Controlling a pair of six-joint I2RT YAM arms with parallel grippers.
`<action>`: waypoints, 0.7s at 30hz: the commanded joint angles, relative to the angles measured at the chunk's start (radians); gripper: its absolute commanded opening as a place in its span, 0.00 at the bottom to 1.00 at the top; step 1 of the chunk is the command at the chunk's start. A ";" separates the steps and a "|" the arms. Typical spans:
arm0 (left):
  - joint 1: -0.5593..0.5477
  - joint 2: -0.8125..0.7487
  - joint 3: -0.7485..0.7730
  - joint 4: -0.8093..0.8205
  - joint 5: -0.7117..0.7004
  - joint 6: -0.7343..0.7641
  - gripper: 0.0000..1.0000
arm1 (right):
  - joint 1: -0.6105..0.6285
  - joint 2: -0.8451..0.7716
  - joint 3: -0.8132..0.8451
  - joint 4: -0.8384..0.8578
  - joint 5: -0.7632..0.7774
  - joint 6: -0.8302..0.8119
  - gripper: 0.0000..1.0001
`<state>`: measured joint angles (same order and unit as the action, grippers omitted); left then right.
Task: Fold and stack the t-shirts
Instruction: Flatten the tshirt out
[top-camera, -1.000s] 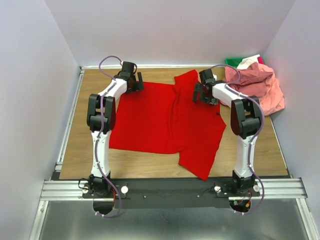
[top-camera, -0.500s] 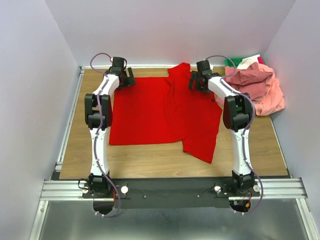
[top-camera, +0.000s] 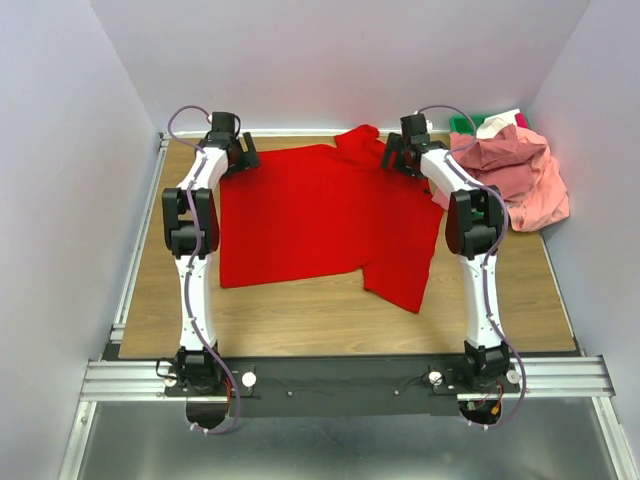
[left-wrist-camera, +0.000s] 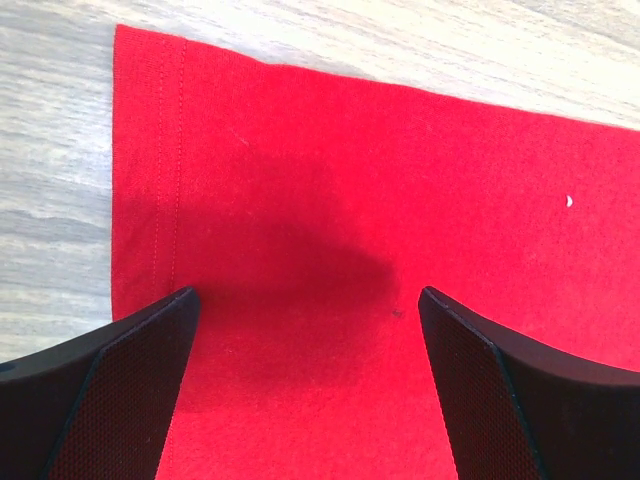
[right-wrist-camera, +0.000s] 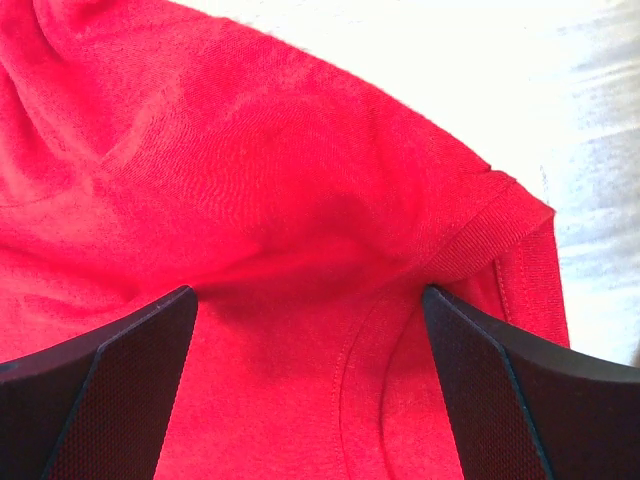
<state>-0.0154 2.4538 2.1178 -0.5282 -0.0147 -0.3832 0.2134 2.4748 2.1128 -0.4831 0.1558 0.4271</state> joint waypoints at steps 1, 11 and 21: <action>0.006 0.031 0.034 -0.030 0.058 0.000 0.99 | -0.009 0.058 0.007 -0.048 -0.036 -0.047 1.00; -0.004 -0.261 -0.154 0.002 0.065 -0.014 0.99 | -0.006 -0.252 -0.157 -0.043 -0.099 -0.080 1.00; -0.060 -0.935 -1.093 0.192 -0.109 -0.278 0.99 | 0.020 -0.758 -0.839 0.098 -0.004 0.051 1.00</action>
<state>-0.0696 1.6112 1.2354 -0.3492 -0.0296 -0.5232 0.2234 1.8088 1.4681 -0.4187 0.1135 0.4084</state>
